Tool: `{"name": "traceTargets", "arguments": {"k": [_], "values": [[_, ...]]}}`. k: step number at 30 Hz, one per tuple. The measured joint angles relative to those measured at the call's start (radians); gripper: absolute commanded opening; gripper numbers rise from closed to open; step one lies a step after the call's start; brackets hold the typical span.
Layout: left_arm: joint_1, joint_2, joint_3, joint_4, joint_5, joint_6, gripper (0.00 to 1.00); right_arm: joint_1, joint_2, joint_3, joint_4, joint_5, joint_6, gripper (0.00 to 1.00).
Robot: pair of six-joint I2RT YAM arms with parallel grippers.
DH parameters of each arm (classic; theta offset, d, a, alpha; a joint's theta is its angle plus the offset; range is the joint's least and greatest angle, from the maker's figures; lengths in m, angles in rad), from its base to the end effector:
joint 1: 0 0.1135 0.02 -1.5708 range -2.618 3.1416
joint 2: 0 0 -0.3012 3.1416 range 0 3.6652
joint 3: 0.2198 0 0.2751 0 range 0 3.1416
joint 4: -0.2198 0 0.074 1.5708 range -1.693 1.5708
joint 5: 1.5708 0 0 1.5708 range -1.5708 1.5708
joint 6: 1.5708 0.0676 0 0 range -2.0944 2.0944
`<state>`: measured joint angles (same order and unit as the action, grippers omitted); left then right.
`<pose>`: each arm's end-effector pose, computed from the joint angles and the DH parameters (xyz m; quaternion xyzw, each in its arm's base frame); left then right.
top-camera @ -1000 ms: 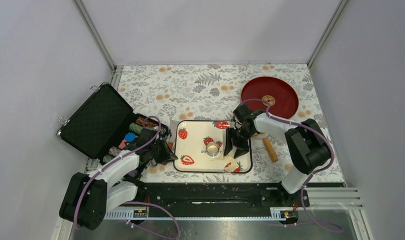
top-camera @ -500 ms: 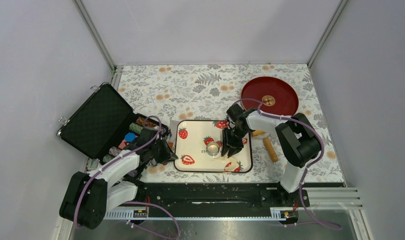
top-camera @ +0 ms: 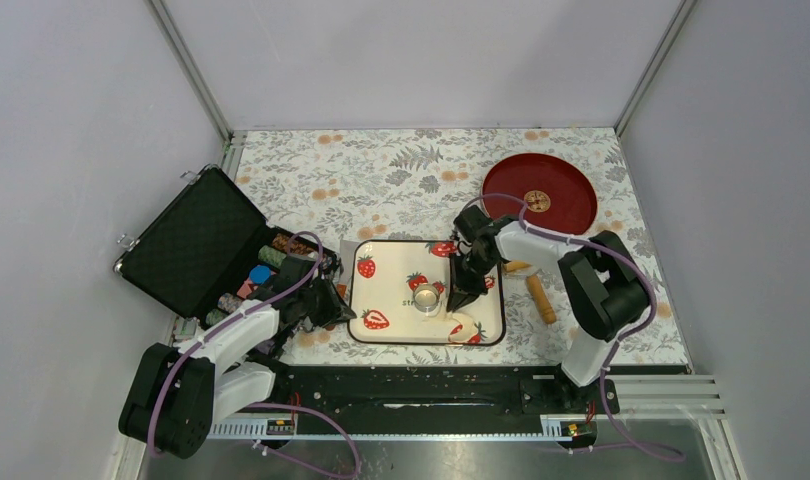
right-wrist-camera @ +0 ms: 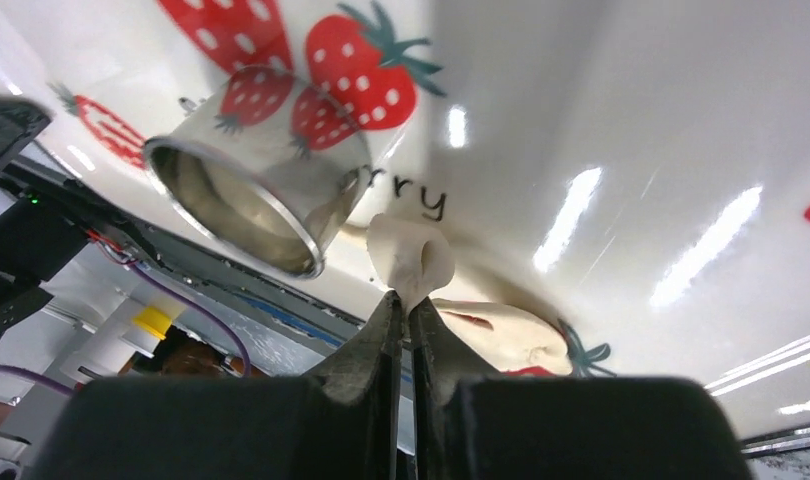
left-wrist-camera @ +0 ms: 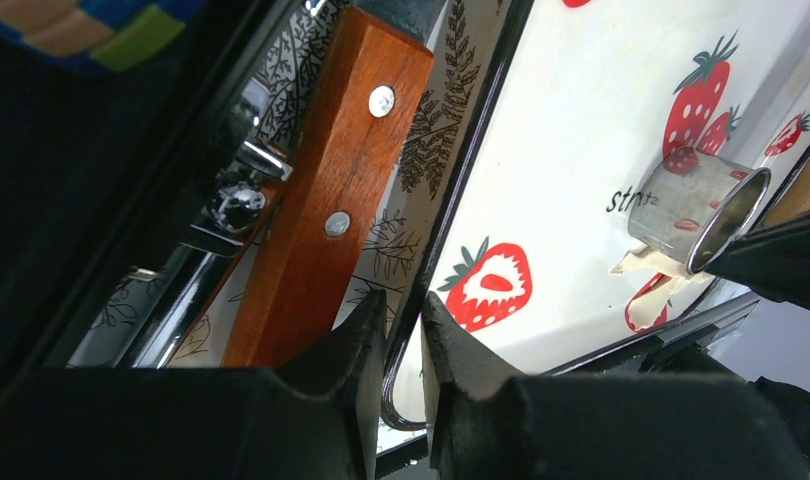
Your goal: Roll out the dumpling wrappers from the dough
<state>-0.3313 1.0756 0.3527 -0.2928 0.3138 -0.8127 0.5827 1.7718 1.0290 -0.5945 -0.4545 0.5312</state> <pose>0.1736 -0.0818 0.1283 -0.1849 0.9327 -0.2729 0.1462 0.2756 0.2172 0.1401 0.0511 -0.9667 -0.2499 0.0219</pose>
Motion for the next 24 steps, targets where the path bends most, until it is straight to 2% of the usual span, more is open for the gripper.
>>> {"name": "traceTargets", "arguments": {"k": [15, 24], "values": [[-0.001, 0.000, 0.000, 0.000, 0.000, 0.000, 0.18, 0.006, -0.255, 0.007, -0.114, 0.050, -0.003, 0.08], [-0.001, 0.000, 0.000, 0.000, 0.000, 0.000, 0.18, -0.001, -0.269, 0.189, -0.229, 0.113, -0.042, 0.09]]}}
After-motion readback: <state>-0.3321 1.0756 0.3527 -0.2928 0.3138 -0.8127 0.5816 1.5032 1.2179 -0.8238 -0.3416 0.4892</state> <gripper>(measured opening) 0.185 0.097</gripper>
